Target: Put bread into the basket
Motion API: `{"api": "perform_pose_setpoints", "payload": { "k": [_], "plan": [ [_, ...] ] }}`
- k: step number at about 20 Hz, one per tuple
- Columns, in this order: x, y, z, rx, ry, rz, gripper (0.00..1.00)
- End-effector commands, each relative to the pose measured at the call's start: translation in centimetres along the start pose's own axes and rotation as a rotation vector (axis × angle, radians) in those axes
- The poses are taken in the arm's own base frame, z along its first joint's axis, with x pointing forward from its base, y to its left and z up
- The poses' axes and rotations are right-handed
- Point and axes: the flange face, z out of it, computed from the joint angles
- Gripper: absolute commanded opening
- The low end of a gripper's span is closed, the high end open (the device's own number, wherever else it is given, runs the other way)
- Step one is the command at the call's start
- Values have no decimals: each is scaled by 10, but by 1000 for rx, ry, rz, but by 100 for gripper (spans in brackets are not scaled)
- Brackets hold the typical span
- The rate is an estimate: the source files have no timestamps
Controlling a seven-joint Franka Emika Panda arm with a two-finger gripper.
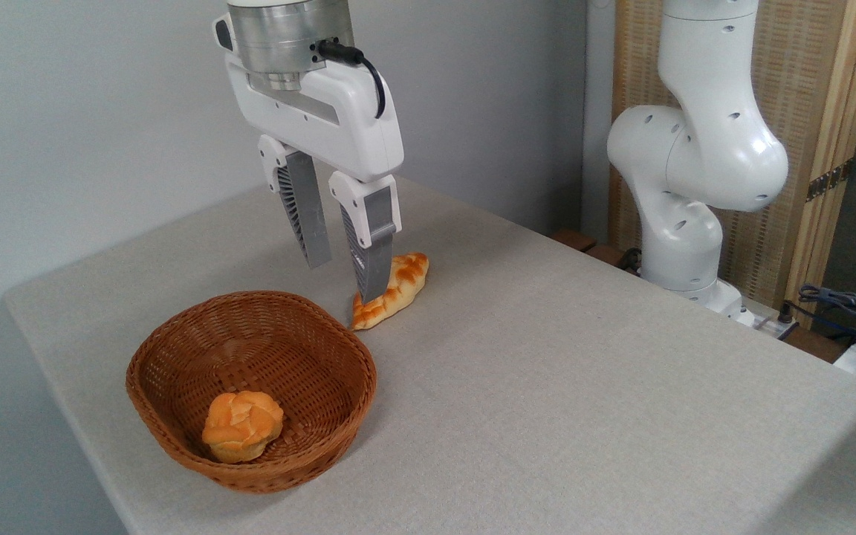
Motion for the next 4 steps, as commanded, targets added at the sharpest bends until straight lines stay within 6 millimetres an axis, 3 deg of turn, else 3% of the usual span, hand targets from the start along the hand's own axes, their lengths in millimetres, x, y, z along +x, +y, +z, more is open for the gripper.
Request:
{"api": "perform_pose_setpoints", "payload": {
  "k": [1, 4],
  "plan": [
    [-3, 0, -2, -14, -12, -9, 100],
    [-3, 1, -2, -18, -9, -7, 100]
  ]
}}
